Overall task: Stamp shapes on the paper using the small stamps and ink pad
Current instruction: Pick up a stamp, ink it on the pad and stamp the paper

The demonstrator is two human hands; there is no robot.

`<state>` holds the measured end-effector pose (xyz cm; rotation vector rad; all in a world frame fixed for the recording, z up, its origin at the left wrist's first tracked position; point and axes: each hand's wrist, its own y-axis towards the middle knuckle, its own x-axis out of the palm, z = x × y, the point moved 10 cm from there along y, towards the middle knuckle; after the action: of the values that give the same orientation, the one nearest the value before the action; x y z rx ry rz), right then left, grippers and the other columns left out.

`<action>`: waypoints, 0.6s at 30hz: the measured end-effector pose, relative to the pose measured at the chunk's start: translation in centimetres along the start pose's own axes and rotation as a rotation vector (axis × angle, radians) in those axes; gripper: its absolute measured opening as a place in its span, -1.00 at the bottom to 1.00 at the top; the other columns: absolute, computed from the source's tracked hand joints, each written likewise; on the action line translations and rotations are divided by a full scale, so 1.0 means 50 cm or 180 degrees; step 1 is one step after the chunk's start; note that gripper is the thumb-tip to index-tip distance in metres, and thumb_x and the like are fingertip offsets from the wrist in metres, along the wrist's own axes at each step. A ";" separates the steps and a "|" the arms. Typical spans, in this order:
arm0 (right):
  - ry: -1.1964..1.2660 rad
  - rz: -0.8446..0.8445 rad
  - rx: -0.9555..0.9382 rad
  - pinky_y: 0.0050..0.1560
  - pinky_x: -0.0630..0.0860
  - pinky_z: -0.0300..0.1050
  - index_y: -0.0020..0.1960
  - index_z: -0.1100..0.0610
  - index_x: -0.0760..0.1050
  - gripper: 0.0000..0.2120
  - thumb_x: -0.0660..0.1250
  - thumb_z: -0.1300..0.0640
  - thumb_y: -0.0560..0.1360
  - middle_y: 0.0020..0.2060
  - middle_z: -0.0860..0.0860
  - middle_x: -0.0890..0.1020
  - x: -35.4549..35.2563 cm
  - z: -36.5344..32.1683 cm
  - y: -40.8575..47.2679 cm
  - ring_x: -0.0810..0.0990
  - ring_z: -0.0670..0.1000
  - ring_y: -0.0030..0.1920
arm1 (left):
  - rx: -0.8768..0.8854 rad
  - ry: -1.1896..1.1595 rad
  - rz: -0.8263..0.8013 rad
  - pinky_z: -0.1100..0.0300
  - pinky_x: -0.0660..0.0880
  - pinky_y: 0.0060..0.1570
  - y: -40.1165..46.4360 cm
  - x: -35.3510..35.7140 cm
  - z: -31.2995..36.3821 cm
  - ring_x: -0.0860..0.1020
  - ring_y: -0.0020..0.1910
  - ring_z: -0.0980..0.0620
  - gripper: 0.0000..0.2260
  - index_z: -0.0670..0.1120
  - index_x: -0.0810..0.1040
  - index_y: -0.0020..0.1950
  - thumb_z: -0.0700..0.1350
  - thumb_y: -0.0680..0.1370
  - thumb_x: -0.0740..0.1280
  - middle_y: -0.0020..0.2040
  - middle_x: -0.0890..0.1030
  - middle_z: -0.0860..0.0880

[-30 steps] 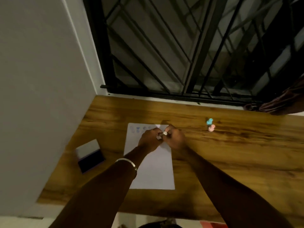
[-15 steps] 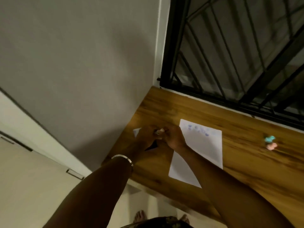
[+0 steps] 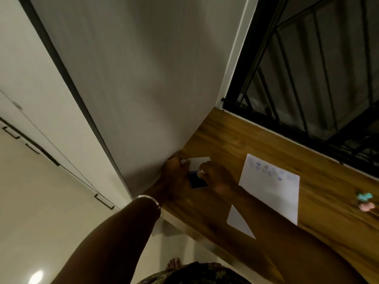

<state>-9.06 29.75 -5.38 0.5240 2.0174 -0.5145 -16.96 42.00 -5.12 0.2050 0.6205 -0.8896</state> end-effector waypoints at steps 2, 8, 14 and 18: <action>-0.0215 -0.0050 -0.0071 0.05 0.44 -0.08 0.20 0.17 0.53 -0.73 0.23 0.04 0.60 0.14 0.13 0.58 0.009 -0.006 -0.004 0.55 0.13 0.13 | -0.0028 0.0001 0.0043 0.07 0.42 0.16 0.000 0.000 -0.002 0.52 0.23 -0.21 -0.67 -0.23 0.43 0.34 -0.11 0.62 0.21 0.23 0.56 -0.24; -0.0544 -0.0074 -0.0125 -0.04 0.46 -0.06 0.14 0.20 0.51 -0.75 0.19 0.06 0.61 0.09 0.15 0.59 0.012 -0.017 -0.001 0.56 0.15 0.07 | -0.0201 0.0134 0.0026 0.10 0.40 -0.13 0.008 0.020 -0.025 0.59 -0.01 -0.25 -0.79 -0.28 0.48 0.00 -0.12 0.62 0.22 -0.01 0.60 -0.35; -0.0368 -0.0111 -0.0002 -0.11 0.49 -0.01 0.03 0.25 0.51 -0.78 0.23 0.08 0.60 -0.02 0.19 0.61 0.014 -0.016 0.008 0.59 0.18 -0.03 | -0.0013 0.0197 -0.0280 0.12 0.45 -0.11 0.015 0.042 -0.033 0.58 -0.08 -0.15 -0.82 -0.25 0.52 -0.03 -0.13 0.52 0.38 -0.07 0.61 -0.24; -0.0259 -0.0151 0.0097 -0.15 0.48 -0.03 -0.01 0.23 0.52 -0.80 0.27 0.08 0.57 -0.06 0.18 0.63 0.016 -0.005 0.015 0.59 0.18 -0.06 | 0.0016 0.0273 -0.0356 0.14 0.46 -0.10 0.018 0.050 -0.033 0.59 -0.08 -0.15 -0.79 -0.20 0.54 -0.08 -0.06 0.49 0.42 -0.10 0.60 -0.19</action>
<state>-9.18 30.64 -6.10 0.4674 1.9508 -0.5871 -15.81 41.58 -7.97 0.2153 0.7148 -0.9941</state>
